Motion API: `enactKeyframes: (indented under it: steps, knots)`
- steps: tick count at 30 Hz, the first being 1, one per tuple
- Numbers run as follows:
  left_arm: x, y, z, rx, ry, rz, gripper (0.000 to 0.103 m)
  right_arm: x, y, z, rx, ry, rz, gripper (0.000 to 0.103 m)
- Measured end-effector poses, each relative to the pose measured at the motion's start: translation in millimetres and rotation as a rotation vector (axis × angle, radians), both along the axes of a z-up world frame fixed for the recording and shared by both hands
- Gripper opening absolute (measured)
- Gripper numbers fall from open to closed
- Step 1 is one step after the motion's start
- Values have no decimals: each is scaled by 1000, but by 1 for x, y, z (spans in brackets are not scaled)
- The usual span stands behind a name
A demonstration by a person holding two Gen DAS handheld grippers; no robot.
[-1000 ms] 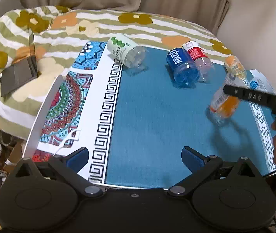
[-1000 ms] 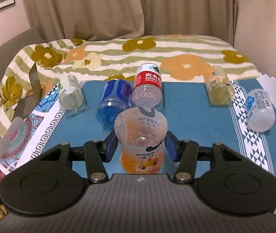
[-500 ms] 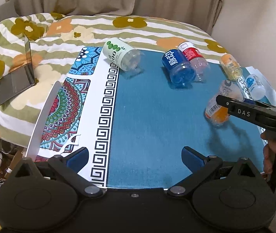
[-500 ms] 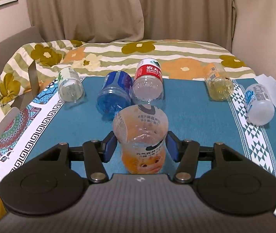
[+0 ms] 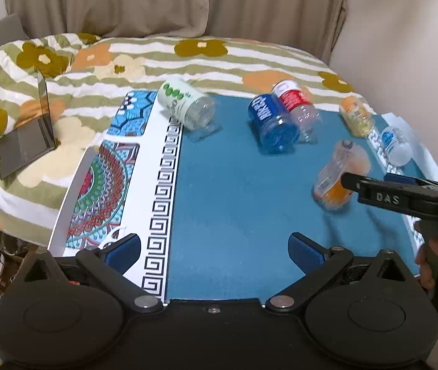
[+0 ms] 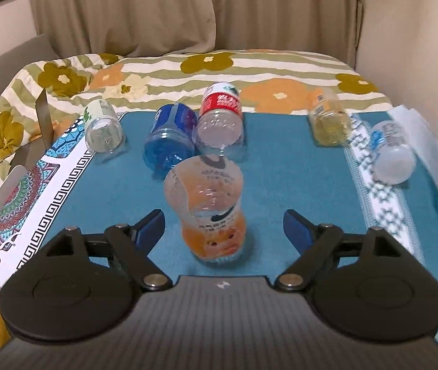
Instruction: Flip cup upright
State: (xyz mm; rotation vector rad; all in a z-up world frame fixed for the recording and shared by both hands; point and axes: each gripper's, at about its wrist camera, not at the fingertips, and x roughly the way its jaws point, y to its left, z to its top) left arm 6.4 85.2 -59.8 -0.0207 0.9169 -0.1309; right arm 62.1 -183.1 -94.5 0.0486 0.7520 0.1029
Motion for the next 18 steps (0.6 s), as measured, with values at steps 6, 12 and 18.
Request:
enactKeyframes:
  steps: [6, 12, 18]
  knots:
    - [-4, -13, 24, -24, -54, -9, 103, -25, -18, 37, -26, 16, -33, 99]
    - [-7, -32, 50, -27, -126, -21, 103, -48, -44, 76, -55, 47, -83, 101]
    - [-12, -54, 64, 20, -199, -31, 103, -60, -68, 98, -68, 56, -118, 103]
